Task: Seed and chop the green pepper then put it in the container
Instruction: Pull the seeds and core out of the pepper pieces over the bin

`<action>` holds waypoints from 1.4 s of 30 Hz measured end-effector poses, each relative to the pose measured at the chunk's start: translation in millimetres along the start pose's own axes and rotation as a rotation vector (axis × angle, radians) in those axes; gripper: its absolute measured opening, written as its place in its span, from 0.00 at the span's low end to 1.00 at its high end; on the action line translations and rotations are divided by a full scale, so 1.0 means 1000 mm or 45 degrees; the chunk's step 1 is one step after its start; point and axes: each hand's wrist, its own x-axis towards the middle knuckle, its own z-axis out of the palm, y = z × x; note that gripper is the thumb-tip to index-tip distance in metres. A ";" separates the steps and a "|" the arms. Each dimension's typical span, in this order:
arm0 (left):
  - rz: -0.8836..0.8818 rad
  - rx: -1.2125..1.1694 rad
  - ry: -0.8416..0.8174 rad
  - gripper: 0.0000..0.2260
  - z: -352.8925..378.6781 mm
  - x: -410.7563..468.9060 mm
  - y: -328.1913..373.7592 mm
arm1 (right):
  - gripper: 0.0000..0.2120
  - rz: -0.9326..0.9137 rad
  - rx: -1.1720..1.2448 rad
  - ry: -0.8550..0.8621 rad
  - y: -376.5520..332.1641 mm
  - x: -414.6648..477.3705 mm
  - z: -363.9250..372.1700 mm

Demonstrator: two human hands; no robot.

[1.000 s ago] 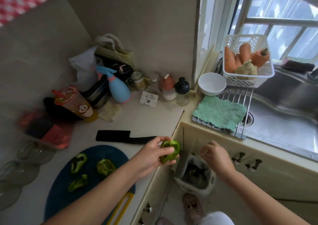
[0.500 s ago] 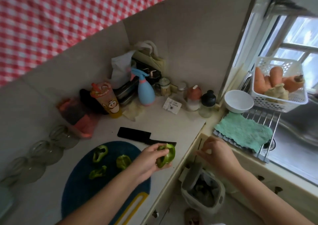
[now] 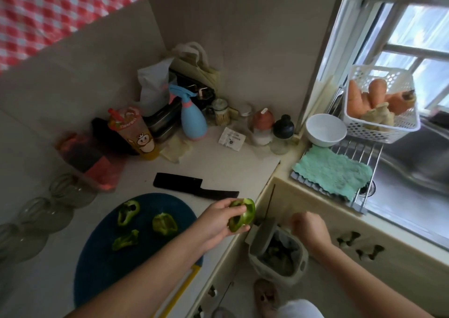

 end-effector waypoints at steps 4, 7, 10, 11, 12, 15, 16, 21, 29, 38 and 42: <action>-0.021 -0.012 -0.001 0.12 0.003 0.006 0.002 | 0.08 0.098 0.086 -0.097 0.009 0.011 0.010; -0.041 -0.040 -0.005 0.14 0.007 0.010 0.005 | 0.07 0.148 0.193 -0.073 0.007 0.009 0.008; -0.043 -0.047 -0.010 0.16 0.012 0.013 0.008 | 0.09 0.175 0.282 -0.015 0.009 0.010 0.006; -0.044 -0.041 -0.015 0.16 0.014 0.013 0.008 | 0.09 0.189 0.294 -0.019 0.010 0.010 0.007; -0.046 -0.032 -0.021 0.15 0.016 0.014 0.009 | 0.09 0.201 0.303 -0.033 0.011 0.010 0.009; -0.051 -0.023 -0.040 0.09 0.019 0.014 0.010 | 0.18 0.207 0.301 -0.112 0.017 0.012 0.018; -0.053 -0.020 -0.040 0.09 0.020 0.014 0.010 | 0.19 0.216 0.312 -0.133 0.020 0.013 0.020; -0.073 -0.009 -0.031 0.12 0.019 0.019 0.011 | 0.06 0.364 0.487 -0.085 0.029 0.020 0.030; -0.077 0.024 -0.005 0.15 0.020 0.024 0.008 | 0.17 0.521 0.729 -0.044 0.038 0.020 0.028; -0.072 0.136 0.023 0.12 0.017 0.025 0.000 | 0.04 0.473 0.732 0.009 0.041 0.017 0.032; -0.063 0.159 0.020 0.13 0.018 0.024 -0.001 | 0.07 0.414 0.665 0.027 0.039 0.018 0.032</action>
